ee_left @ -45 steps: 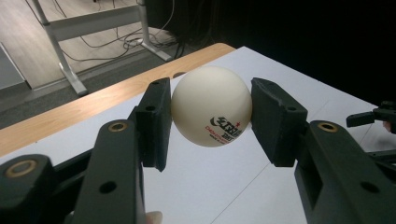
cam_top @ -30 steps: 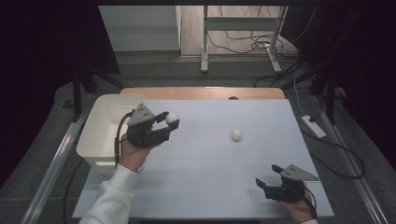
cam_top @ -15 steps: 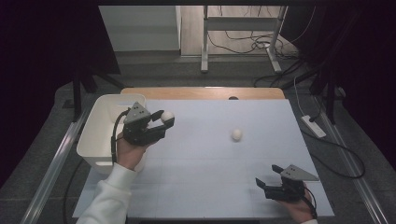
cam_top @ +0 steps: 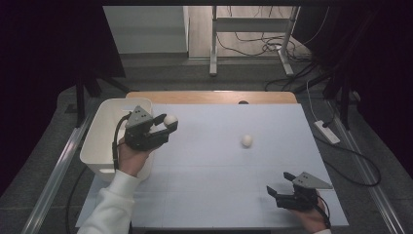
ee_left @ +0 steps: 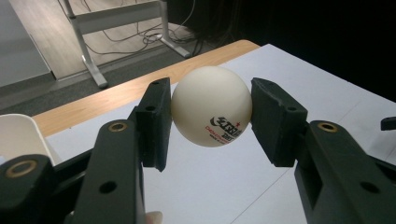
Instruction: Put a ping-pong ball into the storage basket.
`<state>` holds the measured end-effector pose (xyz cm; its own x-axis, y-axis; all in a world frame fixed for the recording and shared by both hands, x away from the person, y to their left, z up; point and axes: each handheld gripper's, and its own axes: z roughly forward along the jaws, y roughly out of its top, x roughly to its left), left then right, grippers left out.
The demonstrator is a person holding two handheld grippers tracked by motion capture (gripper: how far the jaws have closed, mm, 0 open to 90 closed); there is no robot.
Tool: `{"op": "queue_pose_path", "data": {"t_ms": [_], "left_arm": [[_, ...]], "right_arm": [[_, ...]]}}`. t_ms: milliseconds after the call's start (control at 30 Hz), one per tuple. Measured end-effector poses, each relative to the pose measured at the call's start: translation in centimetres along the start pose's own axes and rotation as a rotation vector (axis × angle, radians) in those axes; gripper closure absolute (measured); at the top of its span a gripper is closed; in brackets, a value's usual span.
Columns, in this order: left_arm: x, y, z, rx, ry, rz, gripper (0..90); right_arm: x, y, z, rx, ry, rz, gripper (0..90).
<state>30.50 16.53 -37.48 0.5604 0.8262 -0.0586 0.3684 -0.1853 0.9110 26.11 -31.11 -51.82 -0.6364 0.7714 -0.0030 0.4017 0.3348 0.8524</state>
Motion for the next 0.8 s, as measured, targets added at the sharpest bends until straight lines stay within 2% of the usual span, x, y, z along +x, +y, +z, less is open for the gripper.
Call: {"op": "queue_pose_path", "data": {"t_ms": [800], "left_arm": [[1.2, -0.3, -1.4, -0.017, 0.039, -0.020, 50.7]], "right_arm": [[0.0, 0.0, 0.0, 0.003, -0.002, -0.001, 15.0]]}}
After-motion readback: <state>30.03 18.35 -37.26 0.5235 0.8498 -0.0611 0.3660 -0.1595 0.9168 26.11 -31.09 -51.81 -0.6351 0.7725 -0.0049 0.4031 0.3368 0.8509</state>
